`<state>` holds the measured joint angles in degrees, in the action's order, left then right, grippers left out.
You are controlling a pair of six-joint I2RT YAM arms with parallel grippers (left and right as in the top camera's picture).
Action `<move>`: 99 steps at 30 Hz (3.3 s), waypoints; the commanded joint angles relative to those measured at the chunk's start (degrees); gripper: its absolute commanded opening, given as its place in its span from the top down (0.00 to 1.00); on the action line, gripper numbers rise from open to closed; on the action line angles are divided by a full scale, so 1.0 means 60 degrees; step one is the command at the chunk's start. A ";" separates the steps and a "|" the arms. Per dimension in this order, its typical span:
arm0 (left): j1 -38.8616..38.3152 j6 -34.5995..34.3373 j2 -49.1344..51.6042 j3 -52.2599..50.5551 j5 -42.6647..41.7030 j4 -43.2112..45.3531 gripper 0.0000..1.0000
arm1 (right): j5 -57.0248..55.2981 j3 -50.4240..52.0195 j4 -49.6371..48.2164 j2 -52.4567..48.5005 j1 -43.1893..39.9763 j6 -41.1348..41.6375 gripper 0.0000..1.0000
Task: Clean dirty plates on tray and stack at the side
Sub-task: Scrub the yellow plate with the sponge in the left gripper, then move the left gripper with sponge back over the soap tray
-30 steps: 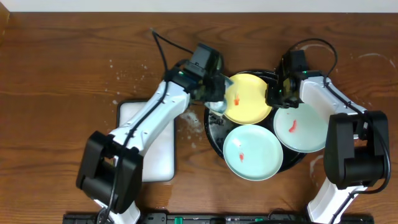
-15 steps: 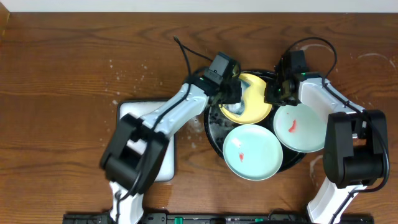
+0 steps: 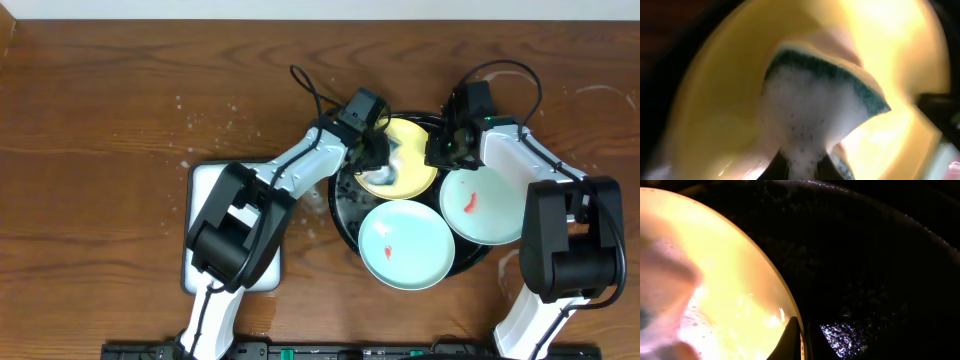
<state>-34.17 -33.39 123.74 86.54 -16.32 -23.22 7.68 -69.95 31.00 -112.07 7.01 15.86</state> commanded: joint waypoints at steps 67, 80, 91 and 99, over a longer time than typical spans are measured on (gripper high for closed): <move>0.0882 0.1537 -0.2973 0.3311 0.4371 -0.8459 0.92 | -0.0248 0.0095 0.0368 0.0200 0.0066 -0.0299 0.99; 0.2659 0.1701 -0.6728 0.0532 0.4295 -0.8637 0.92 | -0.2994 0.0098 0.1381 0.3268 0.0980 -0.0943 0.99; 0.3778 0.1701 -0.7825 -0.3927 0.3555 -0.5406 0.93 | -0.6739 0.0095 0.1435 0.3960 0.2477 -0.3526 0.99; 0.3796 0.1708 -0.7821 -0.4452 0.3552 -0.4885 0.93 | -0.9486 0.0095 0.1158 0.4153 0.4014 -0.4306 0.99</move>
<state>-11.70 -23.73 76.95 60.07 5.06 -53.08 -38.87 -68.97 38.85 -89.12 28.12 -5.74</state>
